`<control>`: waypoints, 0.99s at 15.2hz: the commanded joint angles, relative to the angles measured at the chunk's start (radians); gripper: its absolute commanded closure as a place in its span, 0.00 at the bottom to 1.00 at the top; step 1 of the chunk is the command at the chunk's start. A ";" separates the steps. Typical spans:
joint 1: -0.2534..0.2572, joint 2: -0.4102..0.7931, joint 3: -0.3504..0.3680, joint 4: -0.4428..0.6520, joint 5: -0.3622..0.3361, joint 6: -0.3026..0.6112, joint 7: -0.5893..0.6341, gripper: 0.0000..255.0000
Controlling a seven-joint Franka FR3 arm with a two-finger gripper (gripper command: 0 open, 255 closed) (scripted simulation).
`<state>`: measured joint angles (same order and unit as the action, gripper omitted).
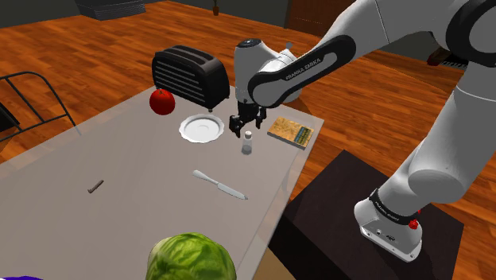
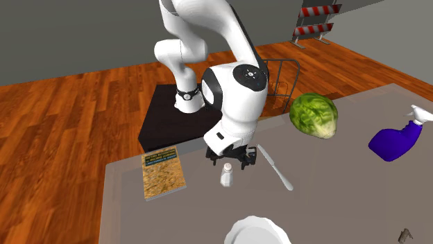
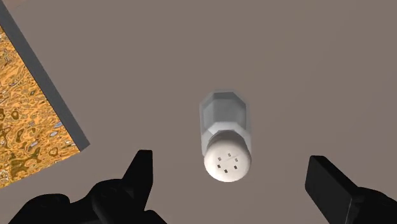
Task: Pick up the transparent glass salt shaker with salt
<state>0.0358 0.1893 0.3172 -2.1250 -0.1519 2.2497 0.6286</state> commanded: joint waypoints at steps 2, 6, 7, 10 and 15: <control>0.003 0.028 -0.004 -0.011 -0.015 0.037 0.012 0.00; 0.004 0.043 -0.007 -0.013 -0.023 0.054 0.018 1.00; 0.004 0.043 -0.007 -0.013 -0.023 0.053 0.017 1.00; 0.004 0.043 -0.007 -0.013 -0.023 0.053 0.017 1.00; 0.004 0.042 -0.007 -0.016 -0.023 0.055 0.018 1.00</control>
<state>0.0404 0.2309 0.3110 -2.1382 -0.1747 2.3037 0.6463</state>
